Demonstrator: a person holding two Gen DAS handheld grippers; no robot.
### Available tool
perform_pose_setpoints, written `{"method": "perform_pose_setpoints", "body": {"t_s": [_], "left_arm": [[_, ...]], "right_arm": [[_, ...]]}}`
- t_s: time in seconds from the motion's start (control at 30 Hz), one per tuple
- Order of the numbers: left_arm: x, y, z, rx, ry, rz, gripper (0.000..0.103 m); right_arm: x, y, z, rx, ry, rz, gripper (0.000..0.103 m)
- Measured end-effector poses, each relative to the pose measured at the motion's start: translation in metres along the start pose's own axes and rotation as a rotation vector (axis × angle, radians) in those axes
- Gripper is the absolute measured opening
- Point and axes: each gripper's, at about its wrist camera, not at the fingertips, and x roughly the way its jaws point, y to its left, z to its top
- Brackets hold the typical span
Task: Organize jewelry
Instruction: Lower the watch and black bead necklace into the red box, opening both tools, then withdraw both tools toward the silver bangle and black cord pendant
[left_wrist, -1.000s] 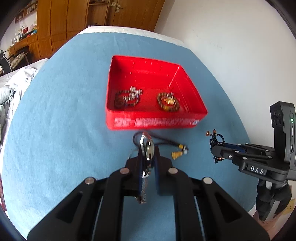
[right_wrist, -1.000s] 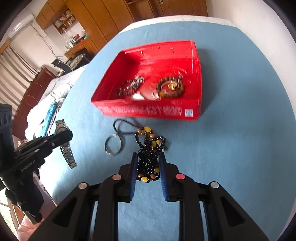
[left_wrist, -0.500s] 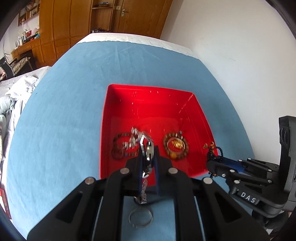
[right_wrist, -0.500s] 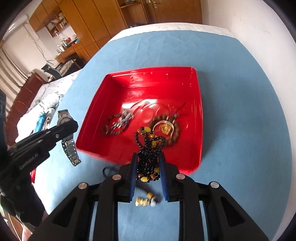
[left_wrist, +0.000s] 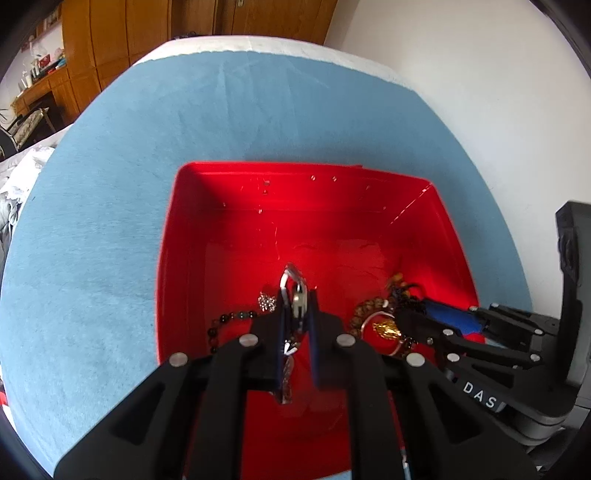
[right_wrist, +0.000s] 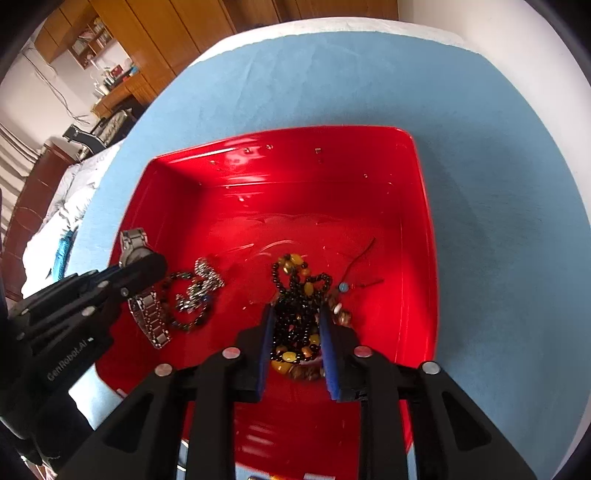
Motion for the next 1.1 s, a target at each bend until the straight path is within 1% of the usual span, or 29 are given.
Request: {"method": "perform_pose_setpoints", "body": {"t_s": [0.03,0.07,0.17,0.3,0.33,0.37,0.43,0.5,0.53,0.57,0.6,0.63,0.7,0.77,0.87,0.97,1.03,1.1], "left_arm": [[0.002,0.001,0.0,0.0,0.007,0.004,0.011],[0.004,0.001,0.001,-0.001,0.011,0.005,0.013],[0.003,0.001,0.002,0.004,0.001,0.01,0.012],[-0.013,-0.003,-0.003,0.014,-0.018,0.002,0.014],[-0.018,-0.004,-0.005,0.017,-0.026,0.002,0.02],[-0.022,-0.004,-0.007,0.019,-0.031,0.005,0.027],[-0.033,-0.005,-0.015,0.027,-0.047,0.032,0.036],[-0.042,-0.005,-0.023,0.033,-0.058,0.057,0.037],[-0.046,-0.005,-0.027,0.028,-0.06,0.061,0.041],[-0.051,-0.004,-0.034,0.023,-0.059,0.066,0.048],[-0.055,-0.003,-0.038,0.021,-0.06,0.073,0.052],[-0.06,-0.003,-0.043,0.023,-0.062,0.088,0.059],[-0.069,-0.004,-0.054,0.03,-0.069,0.121,0.067],[-0.077,-0.003,-0.06,0.027,-0.077,0.135,0.08],[-0.095,-0.002,-0.077,0.02,-0.107,0.169,0.087],[-0.109,-0.001,-0.09,0.015,-0.126,0.183,0.09],[-0.117,0.0,-0.101,0.009,-0.136,0.193,0.091],[-0.122,0.002,-0.112,0.004,-0.131,0.185,0.092]], "right_arm": [[0.0,0.0,0.001,-0.002,-0.005,-0.006,0.034],[0.0,-0.001,0.002,-0.004,-0.013,-0.009,0.042],[-0.003,-0.002,0.0,-0.007,-0.026,-0.018,0.042],[-0.012,-0.005,-0.006,-0.008,-0.051,-0.016,0.042],[-0.016,-0.005,-0.008,-0.01,-0.058,-0.017,0.042],[-0.019,-0.005,-0.01,-0.011,-0.063,-0.016,0.044],[-0.028,-0.006,-0.017,-0.011,-0.073,-0.015,0.049],[-0.037,-0.004,-0.024,-0.019,-0.088,-0.018,0.057],[-0.042,-0.003,-0.028,-0.023,-0.094,-0.022,0.059],[-0.046,-0.002,-0.033,-0.026,-0.1,-0.025,0.062],[-0.05,-0.001,-0.037,-0.029,-0.102,-0.027,0.064],[-0.053,0.0,-0.041,-0.034,-0.102,-0.03,0.066],[-0.061,0.003,-0.051,-0.043,-0.102,-0.03,0.072],[-0.067,0.005,-0.06,-0.053,-0.104,-0.028,0.075],[-0.073,0.007,-0.077,-0.06,-0.102,-0.025,0.076],[-0.079,0.008,-0.096,-0.064,-0.098,-0.004,0.076],[-0.082,0.009,-0.107,-0.068,-0.099,-0.002,0.076],[-0.083,0.01,-0.117,-0.07,-0.09,0.011,0.076]]}}
